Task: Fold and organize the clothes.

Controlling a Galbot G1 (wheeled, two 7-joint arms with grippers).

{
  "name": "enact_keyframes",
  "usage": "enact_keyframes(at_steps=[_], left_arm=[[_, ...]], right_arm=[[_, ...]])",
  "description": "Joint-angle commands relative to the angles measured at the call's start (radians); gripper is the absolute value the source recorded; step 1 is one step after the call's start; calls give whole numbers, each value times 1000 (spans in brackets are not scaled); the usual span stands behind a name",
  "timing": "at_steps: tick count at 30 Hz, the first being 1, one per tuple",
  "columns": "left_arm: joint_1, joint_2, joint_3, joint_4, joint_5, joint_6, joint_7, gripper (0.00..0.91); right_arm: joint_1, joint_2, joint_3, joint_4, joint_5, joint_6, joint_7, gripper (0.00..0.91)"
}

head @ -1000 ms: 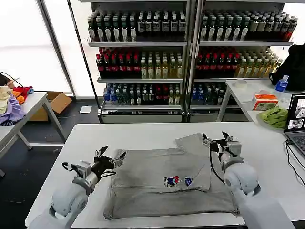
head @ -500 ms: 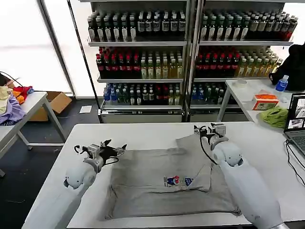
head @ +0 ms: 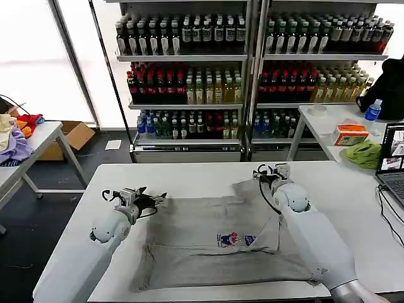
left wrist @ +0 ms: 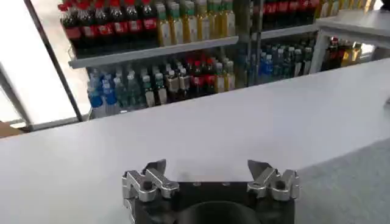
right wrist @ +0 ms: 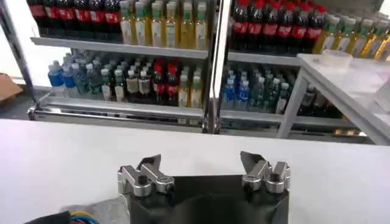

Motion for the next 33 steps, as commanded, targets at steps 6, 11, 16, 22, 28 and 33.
enact_keyframes(at_steps=[6,11,16,22,28,33], left_arm=[[52,-1,-15,-40,-24,12,-8,907],[62,-10,-25,-39,-22,12,-9,907],[71,-10,-27,-43,-20,16,-10,907],[74,-18,-26,-39,-15,23,-16,907],[73,-26,-22,-34,-12,36,-22,333],[83,-27,-20,-35,-9,39,-21,10]], right_arm=[[1,19,0,-36,-15,-3,-7,907],[-20,27,11,-29,-19,-3,-4,907],[-44,28,21,-23,-20,-3,-6,907],[-52,31,27,-39,-21,-3,-7,907],[-63,42,31,-53,-24,-3,-5,715],[-76,46,31,-47,-26,-3,-2,101]])
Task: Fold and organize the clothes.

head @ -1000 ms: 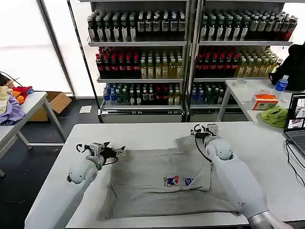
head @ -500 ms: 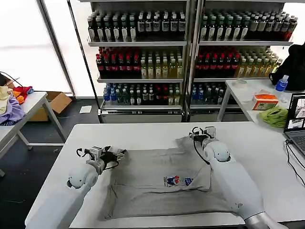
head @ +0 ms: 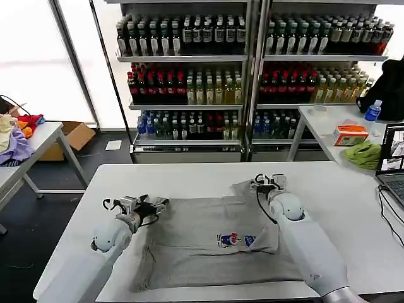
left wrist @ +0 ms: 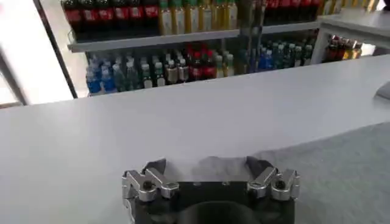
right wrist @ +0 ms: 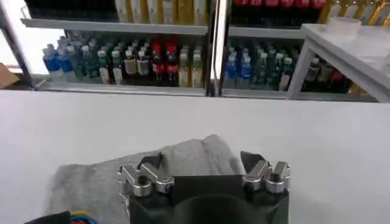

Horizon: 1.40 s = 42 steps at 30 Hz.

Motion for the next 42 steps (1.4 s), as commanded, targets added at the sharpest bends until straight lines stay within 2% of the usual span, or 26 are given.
enact_keyframes(at_steps=[1,22,31,42], left_arm=[[12,-3,4,0,3,13,-1,10],[30,-22,-16,-15,18,-15,16,10],[56,-13,-48,-107,19,-94,8,10],[134,18,-100,-218,17,-106,5,10]], right_arm=[[-13,3,-2,-7,-1,-3,3,0],[-37,-16,4,56,4,-3,8,0],[-87,-31,55,246,42,-4,10,0],[-166,-62,109,438,58,-3,12,0]])
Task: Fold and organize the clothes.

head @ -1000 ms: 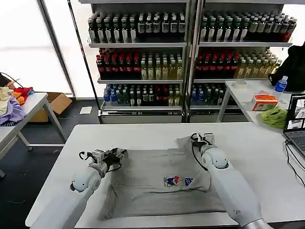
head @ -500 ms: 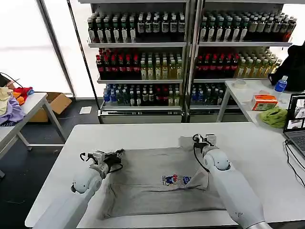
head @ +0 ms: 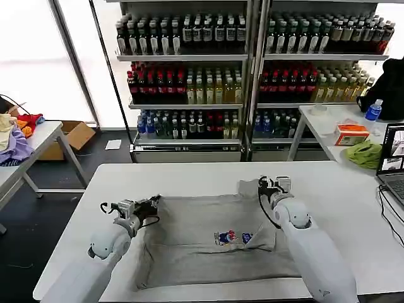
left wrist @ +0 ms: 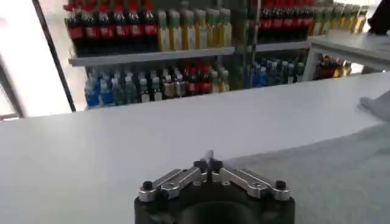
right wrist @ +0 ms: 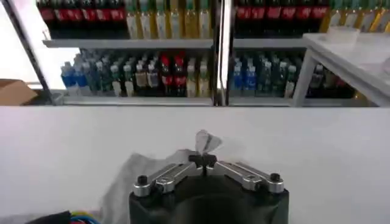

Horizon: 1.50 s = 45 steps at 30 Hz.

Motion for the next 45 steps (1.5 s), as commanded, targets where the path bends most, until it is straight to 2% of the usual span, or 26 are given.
enact_keyframes(at_steps=[1,10,18,28,38,45], left_arm=[[64,18,-39,-119,-1,-30,2,10],[161,31,-82,-213,13,-27,3,10],[265,54,-122,-277,47,-32,20,10],[390,67,-169,-326,103,-42,39,10],[475,55,-215,-297,159,-69,67,10],[499,41,-209,-323,177,-68,76,10]], right_arm=[[-56,-17,39,175,12,4,1,0],[-201,-40,86,330,9,4,12,0],[-419,-37,182,449,0,11,27,0],[-597,-72,287,554,-1,28,40,0],[-776,-56,300,612,-42,49,50,0],[-800,-44,293,598,-74,67,59,0]])
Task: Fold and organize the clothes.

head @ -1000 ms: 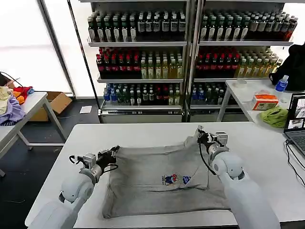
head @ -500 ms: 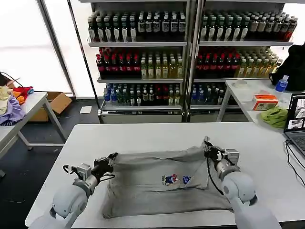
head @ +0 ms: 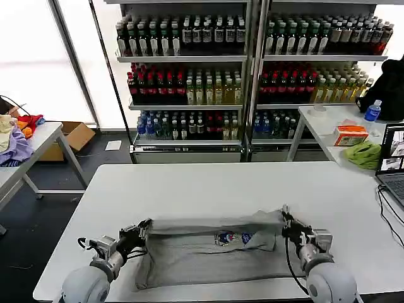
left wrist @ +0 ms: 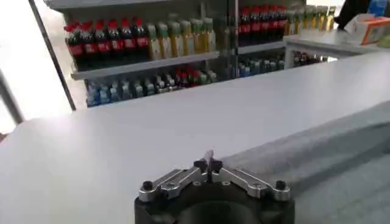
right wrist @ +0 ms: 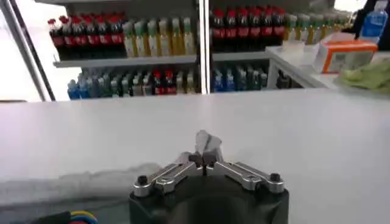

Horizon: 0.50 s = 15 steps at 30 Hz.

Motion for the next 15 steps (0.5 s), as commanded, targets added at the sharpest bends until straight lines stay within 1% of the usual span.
enact_keyframes(at_steps=[1,8,15], left_arm=[[87,-14,-18,-27,39,-7,13,10],[95,-21,-19,-14,58,-14,22,10],[95,-30,-16,-5,73,-19,32,10]], right_arm=[[-124,6,22,34,-37,17,9,0],[-122,15,5,9,-60,35,13,0],[-127,28,-16,-8,-111,52,11,0]])
